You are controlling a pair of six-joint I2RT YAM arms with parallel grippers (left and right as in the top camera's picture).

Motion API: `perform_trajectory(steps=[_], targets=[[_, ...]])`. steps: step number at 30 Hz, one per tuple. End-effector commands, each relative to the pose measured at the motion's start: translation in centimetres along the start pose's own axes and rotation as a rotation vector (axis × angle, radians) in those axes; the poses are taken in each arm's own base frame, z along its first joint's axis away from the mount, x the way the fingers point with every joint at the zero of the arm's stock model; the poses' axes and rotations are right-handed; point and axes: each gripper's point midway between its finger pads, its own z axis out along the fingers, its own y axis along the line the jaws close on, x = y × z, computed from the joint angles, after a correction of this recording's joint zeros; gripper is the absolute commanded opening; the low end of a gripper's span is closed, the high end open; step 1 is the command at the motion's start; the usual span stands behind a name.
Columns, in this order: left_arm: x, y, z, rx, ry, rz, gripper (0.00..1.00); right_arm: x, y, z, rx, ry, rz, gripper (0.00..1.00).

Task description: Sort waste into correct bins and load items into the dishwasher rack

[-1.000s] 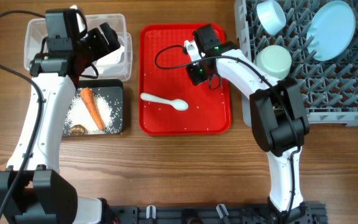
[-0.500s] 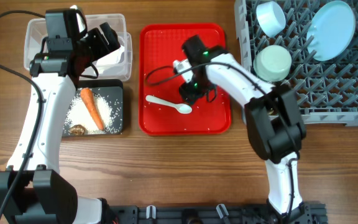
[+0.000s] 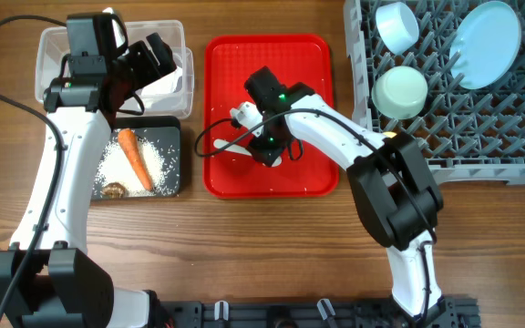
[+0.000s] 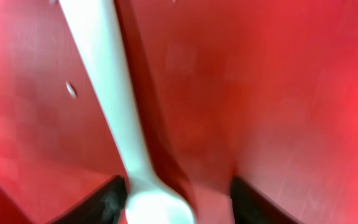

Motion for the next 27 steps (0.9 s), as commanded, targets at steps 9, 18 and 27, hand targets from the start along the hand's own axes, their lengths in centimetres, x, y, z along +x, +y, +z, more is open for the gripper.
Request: perform_trajectory(steps=[9, 18, 27], targets=[[-0.3, -0.1, 0.0, -0.003, -0.010, 0.018, 1.00, 0.0, -0.5, 0.2, -0.084, -0.071, 0.040, 0.11], [-0.3, -0.1, 0.0, -0.003, -0.010, 0.018, 1.00, 0.0, -3.0, -4.5, -0.115, -0.131, 0.253, 0.04], [-0.3, -0.1, 0.0, -0.003, -0.010, 0.018, 1.00, 2.6, -11.5, -24.1, 0.152, -0.500, 0.489, 0.04]])
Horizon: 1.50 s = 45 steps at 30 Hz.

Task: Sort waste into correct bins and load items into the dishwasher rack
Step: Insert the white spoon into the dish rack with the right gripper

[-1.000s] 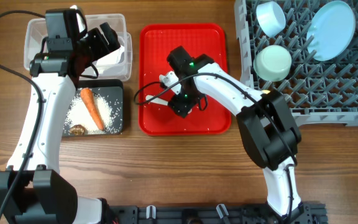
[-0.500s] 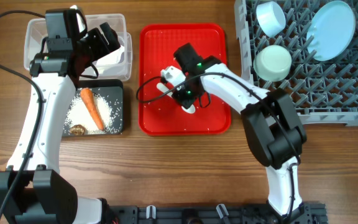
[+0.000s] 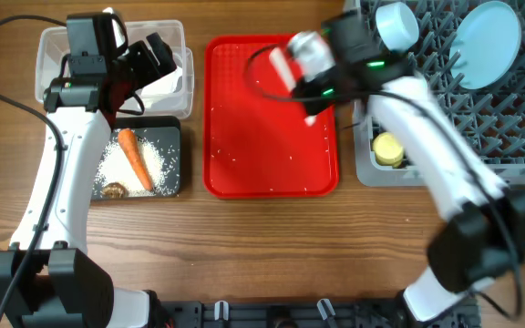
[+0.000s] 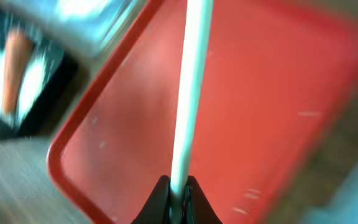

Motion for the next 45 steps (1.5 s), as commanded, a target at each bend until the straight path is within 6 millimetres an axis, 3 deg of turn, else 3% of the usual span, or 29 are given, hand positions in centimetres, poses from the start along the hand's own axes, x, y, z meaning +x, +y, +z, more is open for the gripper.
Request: perform_trajectory(steps=[1, 2, 6, 9, 13, 15, 16, 17, 18, 19, 21, 23, 27, 28, 31, 35, 39, 41, 43, 45], targets=[[-0.3, -0.1, 0.0, -0.003, -0.010, 0.019, 1.00, 0.3, -6.8, -5.8, 0.157, -0.069, 0.162, 0.04], [-0.3, -0.1, 0.0, -0.003, -0.010, 0.019, 1.00, 1.9, -10.1, -7.1, 0.245, -0.043, 0.245, 0.04], [-0.3, -0.1, 0.0, -0.003, -0.010, 0.019, 1.00, 8.1, -18.7, -10.7, 0.491, 0.050, 0.504, 0.04], [-0.3, -0.1, 0.0, -0.003, -0.011, 0.019, 1.00, 11.1, -21.5, -11.2, 0.564, 0.121, 0.577, 0.04], [-0.3, -0.1, 0.0, -0.003, -0.010, 0.018, 1.00, 14.3, -23.9, -9.6, 0.596, 0.221, 0.641, 0.09], [-0.3, -0.1, 0.0, -0.003, -0.010, 0.019, 1.00, 15.4, -24.2, -8.4, 0.583, 0.267, 0.656, 0.24], [-0.3, -0.1, 0.0, -0.003, -0.010, 0.019, 1.00, 15.8, -24.2, -8.0, 0.579, 0.282, 0.674, 0.46], [-0.3, -0.1, 0.0, -0.003, -0.011, 0.019, 1.00, 15.9, -24.1, -7.8, 0.572, 0.286, 0.682, 0.53], [-0.3, -0.1, 0.0, -0.003, -0.011, 0.019, 1.00, 15.8, -24.0, -7.7, 0.560, 0.284, 0.683, 0.70], [-0.3, -0.1, 0.0, -0.003, -0.010, 0.019, 1.00, 15.8, -23.8, -7.6, 0.549, 0.283, 0.686, 0.78], [-0.3, -0.1, 0.0, -0.003, -0.010, 0.019, 1.00, 14.8, -22.7, -7.3, 0.471, 0.245, 0.693, 0.84], [-0.3, -0.1, 0.0, -0.003, -0.010, 0.019, 1.00, 12.9, -21.0, -8.2, 0.396, 0.178, 0.693, 0.86], [-0.3, -0.1, 0.0, -0.003, -0.010, 0.019, 1.00, 8.4, -14.9, -14.8, 0.345, 0.002, 0.601, 0.88], [-0.3, -0.1, 0.0, -0.003, -0.010, 0.019, 1.00, 7.1, -12.5, -16.7, 0.321, -0.070, 0.604, 1.00], [-0.3, -0.1, 0.0, -0.003, -0.010, 0.019, 1.00, 5.2, -8.5, -20.8, 0.291, -0.241, 0.737, 1.00], [-0.3, -0.1, 0.0, -0.003, -0.010, 0.019, 1.00, 6.9, -8.1, -23.5, 0.421, -0.227, 0.602, 1.00], [-0.3, -0.1, 0.0, -0.003, -0.010, 0.019, 1.00, 4.5, -7.7, -25.4, 0.414, -0.358, 0.530, 1.00], [-0.3, -0.1, 0.0, -0.003, -0.011, 0.019, 1.00, 3.6, -8.1, -25.6, 0.426, -0.418, 0.500, 1.00], [-0.3, -0.1, 0.0, -0.003, -0.010, 0.019, 1.00, 2.3, -7.3, -25.6, 0.434, -0.547, 0.376, 1.00], [-0.3, -0.1, 0.0, -0.003, -0.010, 0.019, 1.00, 2.9, -6.1, -24.4, 0.437, -0.685, 0.266, 1.00]])
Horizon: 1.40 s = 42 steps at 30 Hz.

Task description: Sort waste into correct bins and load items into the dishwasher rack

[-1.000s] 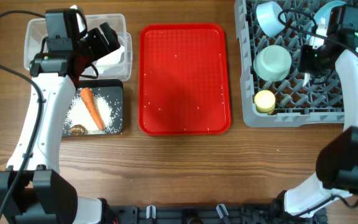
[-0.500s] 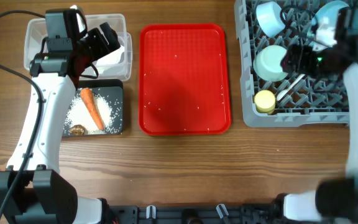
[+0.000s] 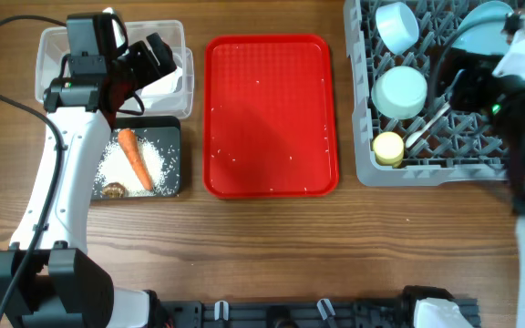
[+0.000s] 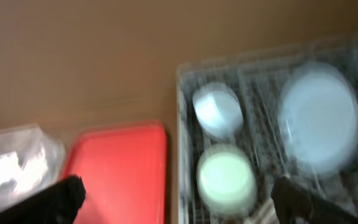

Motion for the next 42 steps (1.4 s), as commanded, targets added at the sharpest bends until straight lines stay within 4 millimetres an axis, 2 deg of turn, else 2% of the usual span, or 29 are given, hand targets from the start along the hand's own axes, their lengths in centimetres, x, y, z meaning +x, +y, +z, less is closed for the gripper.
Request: perform_trajectory(steps=[1, 3, 4, 5, 7, 9, 11, 14, 33, 35, 36, 39, 42], targets=[[-0.3, -0.1, 0.0, -0.003, -0.009, 0.018, 1.00, 3.9, 1.5, -0.6, -0.076, -0.154, -0.085, 1.00], [-0.3, -0.1, 0.0, -0.003, -0.009, 0.018, 1.00, 8.8, 1.4, -1.0, -0.120, -0.286, -0.091, 1.00], [-0.3, -0.1, 0.0, -0.003, -0.009, 0.018, 1.00, 10.2, 1.2, -1.1, -0.119, -0.315, -0.101, 1.00], [-0.3, -0.1, 0.0, -0.003, -0.009, 0.018, 1.00, 13.0, 0.5, -1.2, -0.101, -0.362, -0.110, 1.00], [-0.3, -0.1, 0.0, -0.003, -0.009, 0.018, 1.00, 16.7, -0.8, -1.4, -0.054, -0.410, -0.106, 1.00], [-0.3, -0.1, 0.0, -0.003, -0.009, 0.018, 1.00, 18.6, -1.3, -1.7, -0.040, -0.449, -0.106, 1.00], [-0.3, -0.1, 0.0, -0.003, -0.009, 0.018, 1.00, 19.6, -1.6, -1.6, -0.038, -0.466, -0.107, 1.00], [-0.3, -0.1, 0.0, -0.003, -0.009, 0.018, 1.00, 22.4, -2.1, -0.4, -0.035, -0.428, -0.103, 1.00], [-0.3, -0.1, -0.1, -0.004, -0.008, 0.018, 1.00, 22.3, -2.0, -0.8, -0.039, -0.442, -0.105, 1.00], [0.2, 0.0, -0.7, -0.011, 0.009, 0.015, 1.00, 22.3, -2.0, -0.8, -0.040, -0.442, -0.104, 1.00], [0.5, 0.5, -1.7, -0.045, 0.008, 0.018, 1.00, 22.3, -2.0, -0.8, -0.040, -0.442, -0.104, 1.00], [0.2, 1.1, -4.8, -0.083, -0.175, 0.046, 1.00, 22.3, -2.0, -0.8, -0.040, -0.442, -0.104, 1.00], [3.1, 3.0, -7.6, -0.035, -0.302, 0.039, 1.00, 22.3, -2.0, -0.8, -0.040, -0.442, -0.104, 1.00]])
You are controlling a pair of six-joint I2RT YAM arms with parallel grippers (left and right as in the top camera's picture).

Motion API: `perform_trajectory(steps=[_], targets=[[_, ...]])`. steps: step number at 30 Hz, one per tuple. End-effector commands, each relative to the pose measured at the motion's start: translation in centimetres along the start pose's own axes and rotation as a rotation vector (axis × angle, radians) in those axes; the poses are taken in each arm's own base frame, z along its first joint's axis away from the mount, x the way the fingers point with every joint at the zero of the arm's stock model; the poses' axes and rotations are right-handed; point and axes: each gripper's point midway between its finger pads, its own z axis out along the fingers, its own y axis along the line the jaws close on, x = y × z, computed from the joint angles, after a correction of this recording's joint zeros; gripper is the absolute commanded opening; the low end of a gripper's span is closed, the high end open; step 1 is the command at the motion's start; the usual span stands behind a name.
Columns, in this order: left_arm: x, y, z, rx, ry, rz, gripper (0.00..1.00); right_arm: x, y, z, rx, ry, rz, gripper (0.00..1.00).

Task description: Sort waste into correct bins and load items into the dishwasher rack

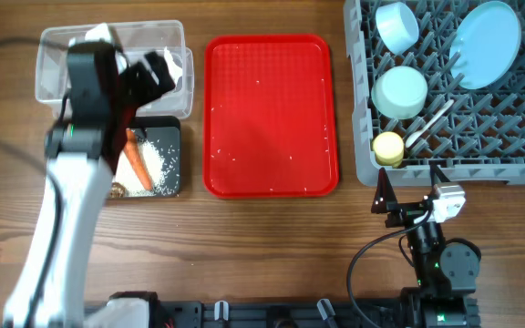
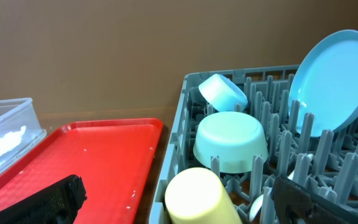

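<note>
The grey dishwasher rack [image 1: 518, 137] at the back right holds a white spoon [image 1: 431, 121], a yellow cup [image 1: 388, 148], a pale green bowl [image 1: 400, 92], a white cup [image 1: 396, 25] and a blue plate [image 1: 486, 32]. My right gripper [image 1: 406, 205] sits low at the table's near edge below the rack, open and empty [image 2: 179, 202]. The red tray [image 1: 272, 114] bears only crumbs. My left gripper [image 1: 153, 71] hangs over the clear container [image 1: 53, 64]; the arm is blurred and its jaws are unreadable.
A black tray [image 1: 167, 178] below the clear container holds a carrot [image 1: 138, 162], rice and a brown scrap. The right wrist view looks along the rack rim [image 2: 185, 124] past the yellow cup [image 2: 197, 196], bowl [image 2: 230, 140] and plate [image 2: 331, 81].
My right arm was over the rack's right side, open; now it is drawn back to the near table edge below the rack. The left arm has shifted and shows blurred.
My right gripper stood open around a white spoon on the red tray. Then it was shut on the spoon, raised near the rack. Then the spoon lay in the rack with the gripper open above. Now the arm is back at the table's near edge.
</note>
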Motion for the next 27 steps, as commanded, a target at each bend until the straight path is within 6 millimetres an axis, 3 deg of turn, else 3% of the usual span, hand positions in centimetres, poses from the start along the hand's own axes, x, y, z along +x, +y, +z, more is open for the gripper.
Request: perform_trajectory(steps=[1, 5, 8, 13, 20, 27], targets=[[2.9, 3.3, -3.7, -0.011, -0.141, -0.006, 1.00, -0.3, -0.1, -0.1, 0.011, -0.016, -0.003, 1.00], [7.8, 6.1, -6.3, 0.073, -0.363, -0.005, 1.00, -0.3, -0.1, -0.1, 0.011, -0.016, -0.003, 1.00], [11.0, 6.9, -7.2, 0.140, -0.478, 0.071, 1.00, -0.3, -0.1, -0.1, 0.011, -0.016, -0.003, 1.00], [13.7, 7.4, -7.2, 0.161, -0.480, 0.149, 1.00, -0.3, -0.1, -0.1, 0.011, -0.016, -0.003, 1.00], [15.6, 7.9, -6.9, 0.151, -0.413, 0.201, 1.00, -0.3, -0.1, -0.1, 0.011, -0.016, -0.003, 1.00], [14.4, 7.4, -8.6, 0.168, -0.504, 0.225, 1.00, -0.3, -0.1, -0.1, 0.011, -0.016, -0.003, 1.00]])
